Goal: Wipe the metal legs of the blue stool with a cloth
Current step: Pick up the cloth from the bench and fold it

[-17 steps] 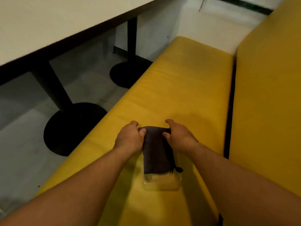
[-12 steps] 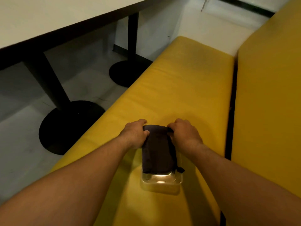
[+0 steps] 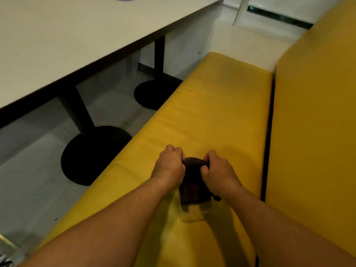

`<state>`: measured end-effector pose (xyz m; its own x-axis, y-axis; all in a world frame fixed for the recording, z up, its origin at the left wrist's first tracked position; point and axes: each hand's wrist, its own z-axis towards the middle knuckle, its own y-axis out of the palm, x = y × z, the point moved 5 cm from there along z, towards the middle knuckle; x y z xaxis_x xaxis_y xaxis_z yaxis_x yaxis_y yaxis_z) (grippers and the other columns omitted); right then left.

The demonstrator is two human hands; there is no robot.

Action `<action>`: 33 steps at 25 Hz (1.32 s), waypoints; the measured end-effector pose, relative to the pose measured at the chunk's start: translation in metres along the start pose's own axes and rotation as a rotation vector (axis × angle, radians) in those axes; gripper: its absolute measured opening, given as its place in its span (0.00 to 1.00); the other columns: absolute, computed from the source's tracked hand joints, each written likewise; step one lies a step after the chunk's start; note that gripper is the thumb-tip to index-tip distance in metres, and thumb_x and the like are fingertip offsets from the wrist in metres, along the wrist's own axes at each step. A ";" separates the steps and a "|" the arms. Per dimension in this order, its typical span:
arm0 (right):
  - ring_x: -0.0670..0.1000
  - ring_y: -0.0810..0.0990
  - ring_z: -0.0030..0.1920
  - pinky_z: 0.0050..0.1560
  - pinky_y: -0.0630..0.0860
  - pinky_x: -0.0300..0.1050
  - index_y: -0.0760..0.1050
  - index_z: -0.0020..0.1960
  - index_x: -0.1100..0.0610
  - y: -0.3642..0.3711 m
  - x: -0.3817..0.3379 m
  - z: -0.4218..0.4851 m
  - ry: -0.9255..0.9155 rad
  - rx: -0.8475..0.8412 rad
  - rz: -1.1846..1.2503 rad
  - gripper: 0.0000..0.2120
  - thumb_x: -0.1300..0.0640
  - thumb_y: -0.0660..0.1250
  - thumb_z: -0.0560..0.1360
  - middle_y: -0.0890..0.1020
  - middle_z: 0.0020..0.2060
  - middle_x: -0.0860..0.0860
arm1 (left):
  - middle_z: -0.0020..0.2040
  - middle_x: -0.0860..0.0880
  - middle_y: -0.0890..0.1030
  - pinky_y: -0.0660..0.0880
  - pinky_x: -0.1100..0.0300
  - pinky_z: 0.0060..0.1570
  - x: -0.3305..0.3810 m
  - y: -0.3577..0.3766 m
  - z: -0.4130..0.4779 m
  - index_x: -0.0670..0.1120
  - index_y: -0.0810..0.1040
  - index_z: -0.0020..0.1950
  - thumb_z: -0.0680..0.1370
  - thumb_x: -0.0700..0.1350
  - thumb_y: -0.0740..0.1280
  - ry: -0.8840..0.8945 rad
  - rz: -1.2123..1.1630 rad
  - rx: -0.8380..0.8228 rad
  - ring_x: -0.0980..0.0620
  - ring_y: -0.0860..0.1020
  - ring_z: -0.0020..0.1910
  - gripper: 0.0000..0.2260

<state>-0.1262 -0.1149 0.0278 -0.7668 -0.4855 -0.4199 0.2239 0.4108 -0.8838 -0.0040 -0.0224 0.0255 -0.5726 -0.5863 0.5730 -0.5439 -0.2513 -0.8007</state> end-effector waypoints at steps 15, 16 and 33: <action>0.48 0.74 0.31 0.30 0.72 0.48 0.75 0.36 0.57 -0.072 -0.091 -0.175 -0.101 0.074 0.591 0.07 0.59 0.63 0.73 0.78 0.31 0.51 | 0.37 0.53 0.77 0.70 0.56 0.36 0.008 -0.130 -0.216 0.49 0.74 0.41 0.77 0.49 0.66 -0.065 -0.329 0.167 0.50 0.75 0.39 0.07; 0.51 0.73 0.32 0.32 0.73 0.52 0.74 0.37 0.59 -0.070 -0.102 -0.193 -0.100 0.061 0.671 0.07 0.59 0.63 0.73 0.78 0.31 0.53 | 0.35 0.54 0.76 0.69 0.56 0.35 0.003 -0.142 -0.234 0.49 0.73 0.40 0.77 0.48 0.67 -0.057 -0.333 0.204 0.50 0.75 0.37 0.07; 0.51 0.80 0.43 0.41 0.77 0.47 0.69 0.54 0.43 -0.003 -0.191 -0.451 -0.290 -0.016 0.766 0.07 0.55 0.63 0.79 0.80 0.43 0.49 | 0.36 0.53 0.81 0.79 0.50 0.40 -0.108 -0.189 -0.499 0.54 0.77 0.41 0.77 0.48 0.67 -0.214 -0.444 0.377 0.51 0.80 0.37 0.05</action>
<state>-0.2521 0.3249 0.2033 -0.2180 -0.2453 -0.9446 0.6123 0.7193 -0.3281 -0.1456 0.4724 0.2019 -0.1842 -0.4947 0.8493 -0.4254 -0.7389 -0.5226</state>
